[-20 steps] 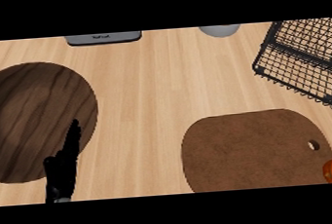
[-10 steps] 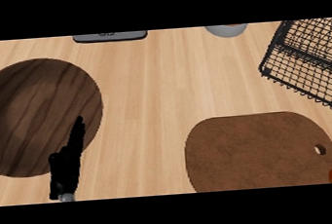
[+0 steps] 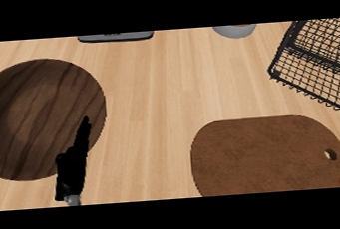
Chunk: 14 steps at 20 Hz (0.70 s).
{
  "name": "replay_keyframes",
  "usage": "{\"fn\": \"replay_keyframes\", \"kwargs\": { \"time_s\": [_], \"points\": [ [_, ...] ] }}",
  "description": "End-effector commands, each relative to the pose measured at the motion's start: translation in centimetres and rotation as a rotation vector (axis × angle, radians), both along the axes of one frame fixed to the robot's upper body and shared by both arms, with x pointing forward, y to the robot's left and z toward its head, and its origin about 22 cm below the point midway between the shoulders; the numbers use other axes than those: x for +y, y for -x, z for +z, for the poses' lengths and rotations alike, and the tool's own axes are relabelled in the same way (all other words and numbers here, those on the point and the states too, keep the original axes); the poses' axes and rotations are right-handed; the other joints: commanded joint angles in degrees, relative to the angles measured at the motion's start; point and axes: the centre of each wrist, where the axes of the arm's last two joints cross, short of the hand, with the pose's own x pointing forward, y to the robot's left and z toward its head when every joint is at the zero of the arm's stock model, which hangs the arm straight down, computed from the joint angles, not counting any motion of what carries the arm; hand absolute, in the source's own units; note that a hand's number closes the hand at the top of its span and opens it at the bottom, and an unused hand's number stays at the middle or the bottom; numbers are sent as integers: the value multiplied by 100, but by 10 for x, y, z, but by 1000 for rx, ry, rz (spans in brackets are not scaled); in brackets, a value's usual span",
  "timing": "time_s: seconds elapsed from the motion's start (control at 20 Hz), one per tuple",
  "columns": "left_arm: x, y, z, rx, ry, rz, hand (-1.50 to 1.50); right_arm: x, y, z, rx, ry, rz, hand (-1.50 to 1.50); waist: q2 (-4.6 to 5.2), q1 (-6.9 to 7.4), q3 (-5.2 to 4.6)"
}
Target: Pick the cupcake from the cutting board and place it in the tiered basket
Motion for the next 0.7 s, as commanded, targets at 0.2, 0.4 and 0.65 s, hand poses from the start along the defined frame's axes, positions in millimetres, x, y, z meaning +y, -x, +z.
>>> {"fn": "replay_keyframes", "kwargs": {
  "time_s": [0.2,0.4,0.65],
  "points": [
    [3,-4,1,45,5,-1,0,5,-54,-39,68,37,57,150,34,-14,-23],
    [-8,6,-11,65,8,11,0,19,-77,-42,107,49,20,150,27,-32,-25],
    [-9,8,-14,61,0,10,0,16,-98,-74,116,2,-5,150,46,2,-22]
  ]
}}
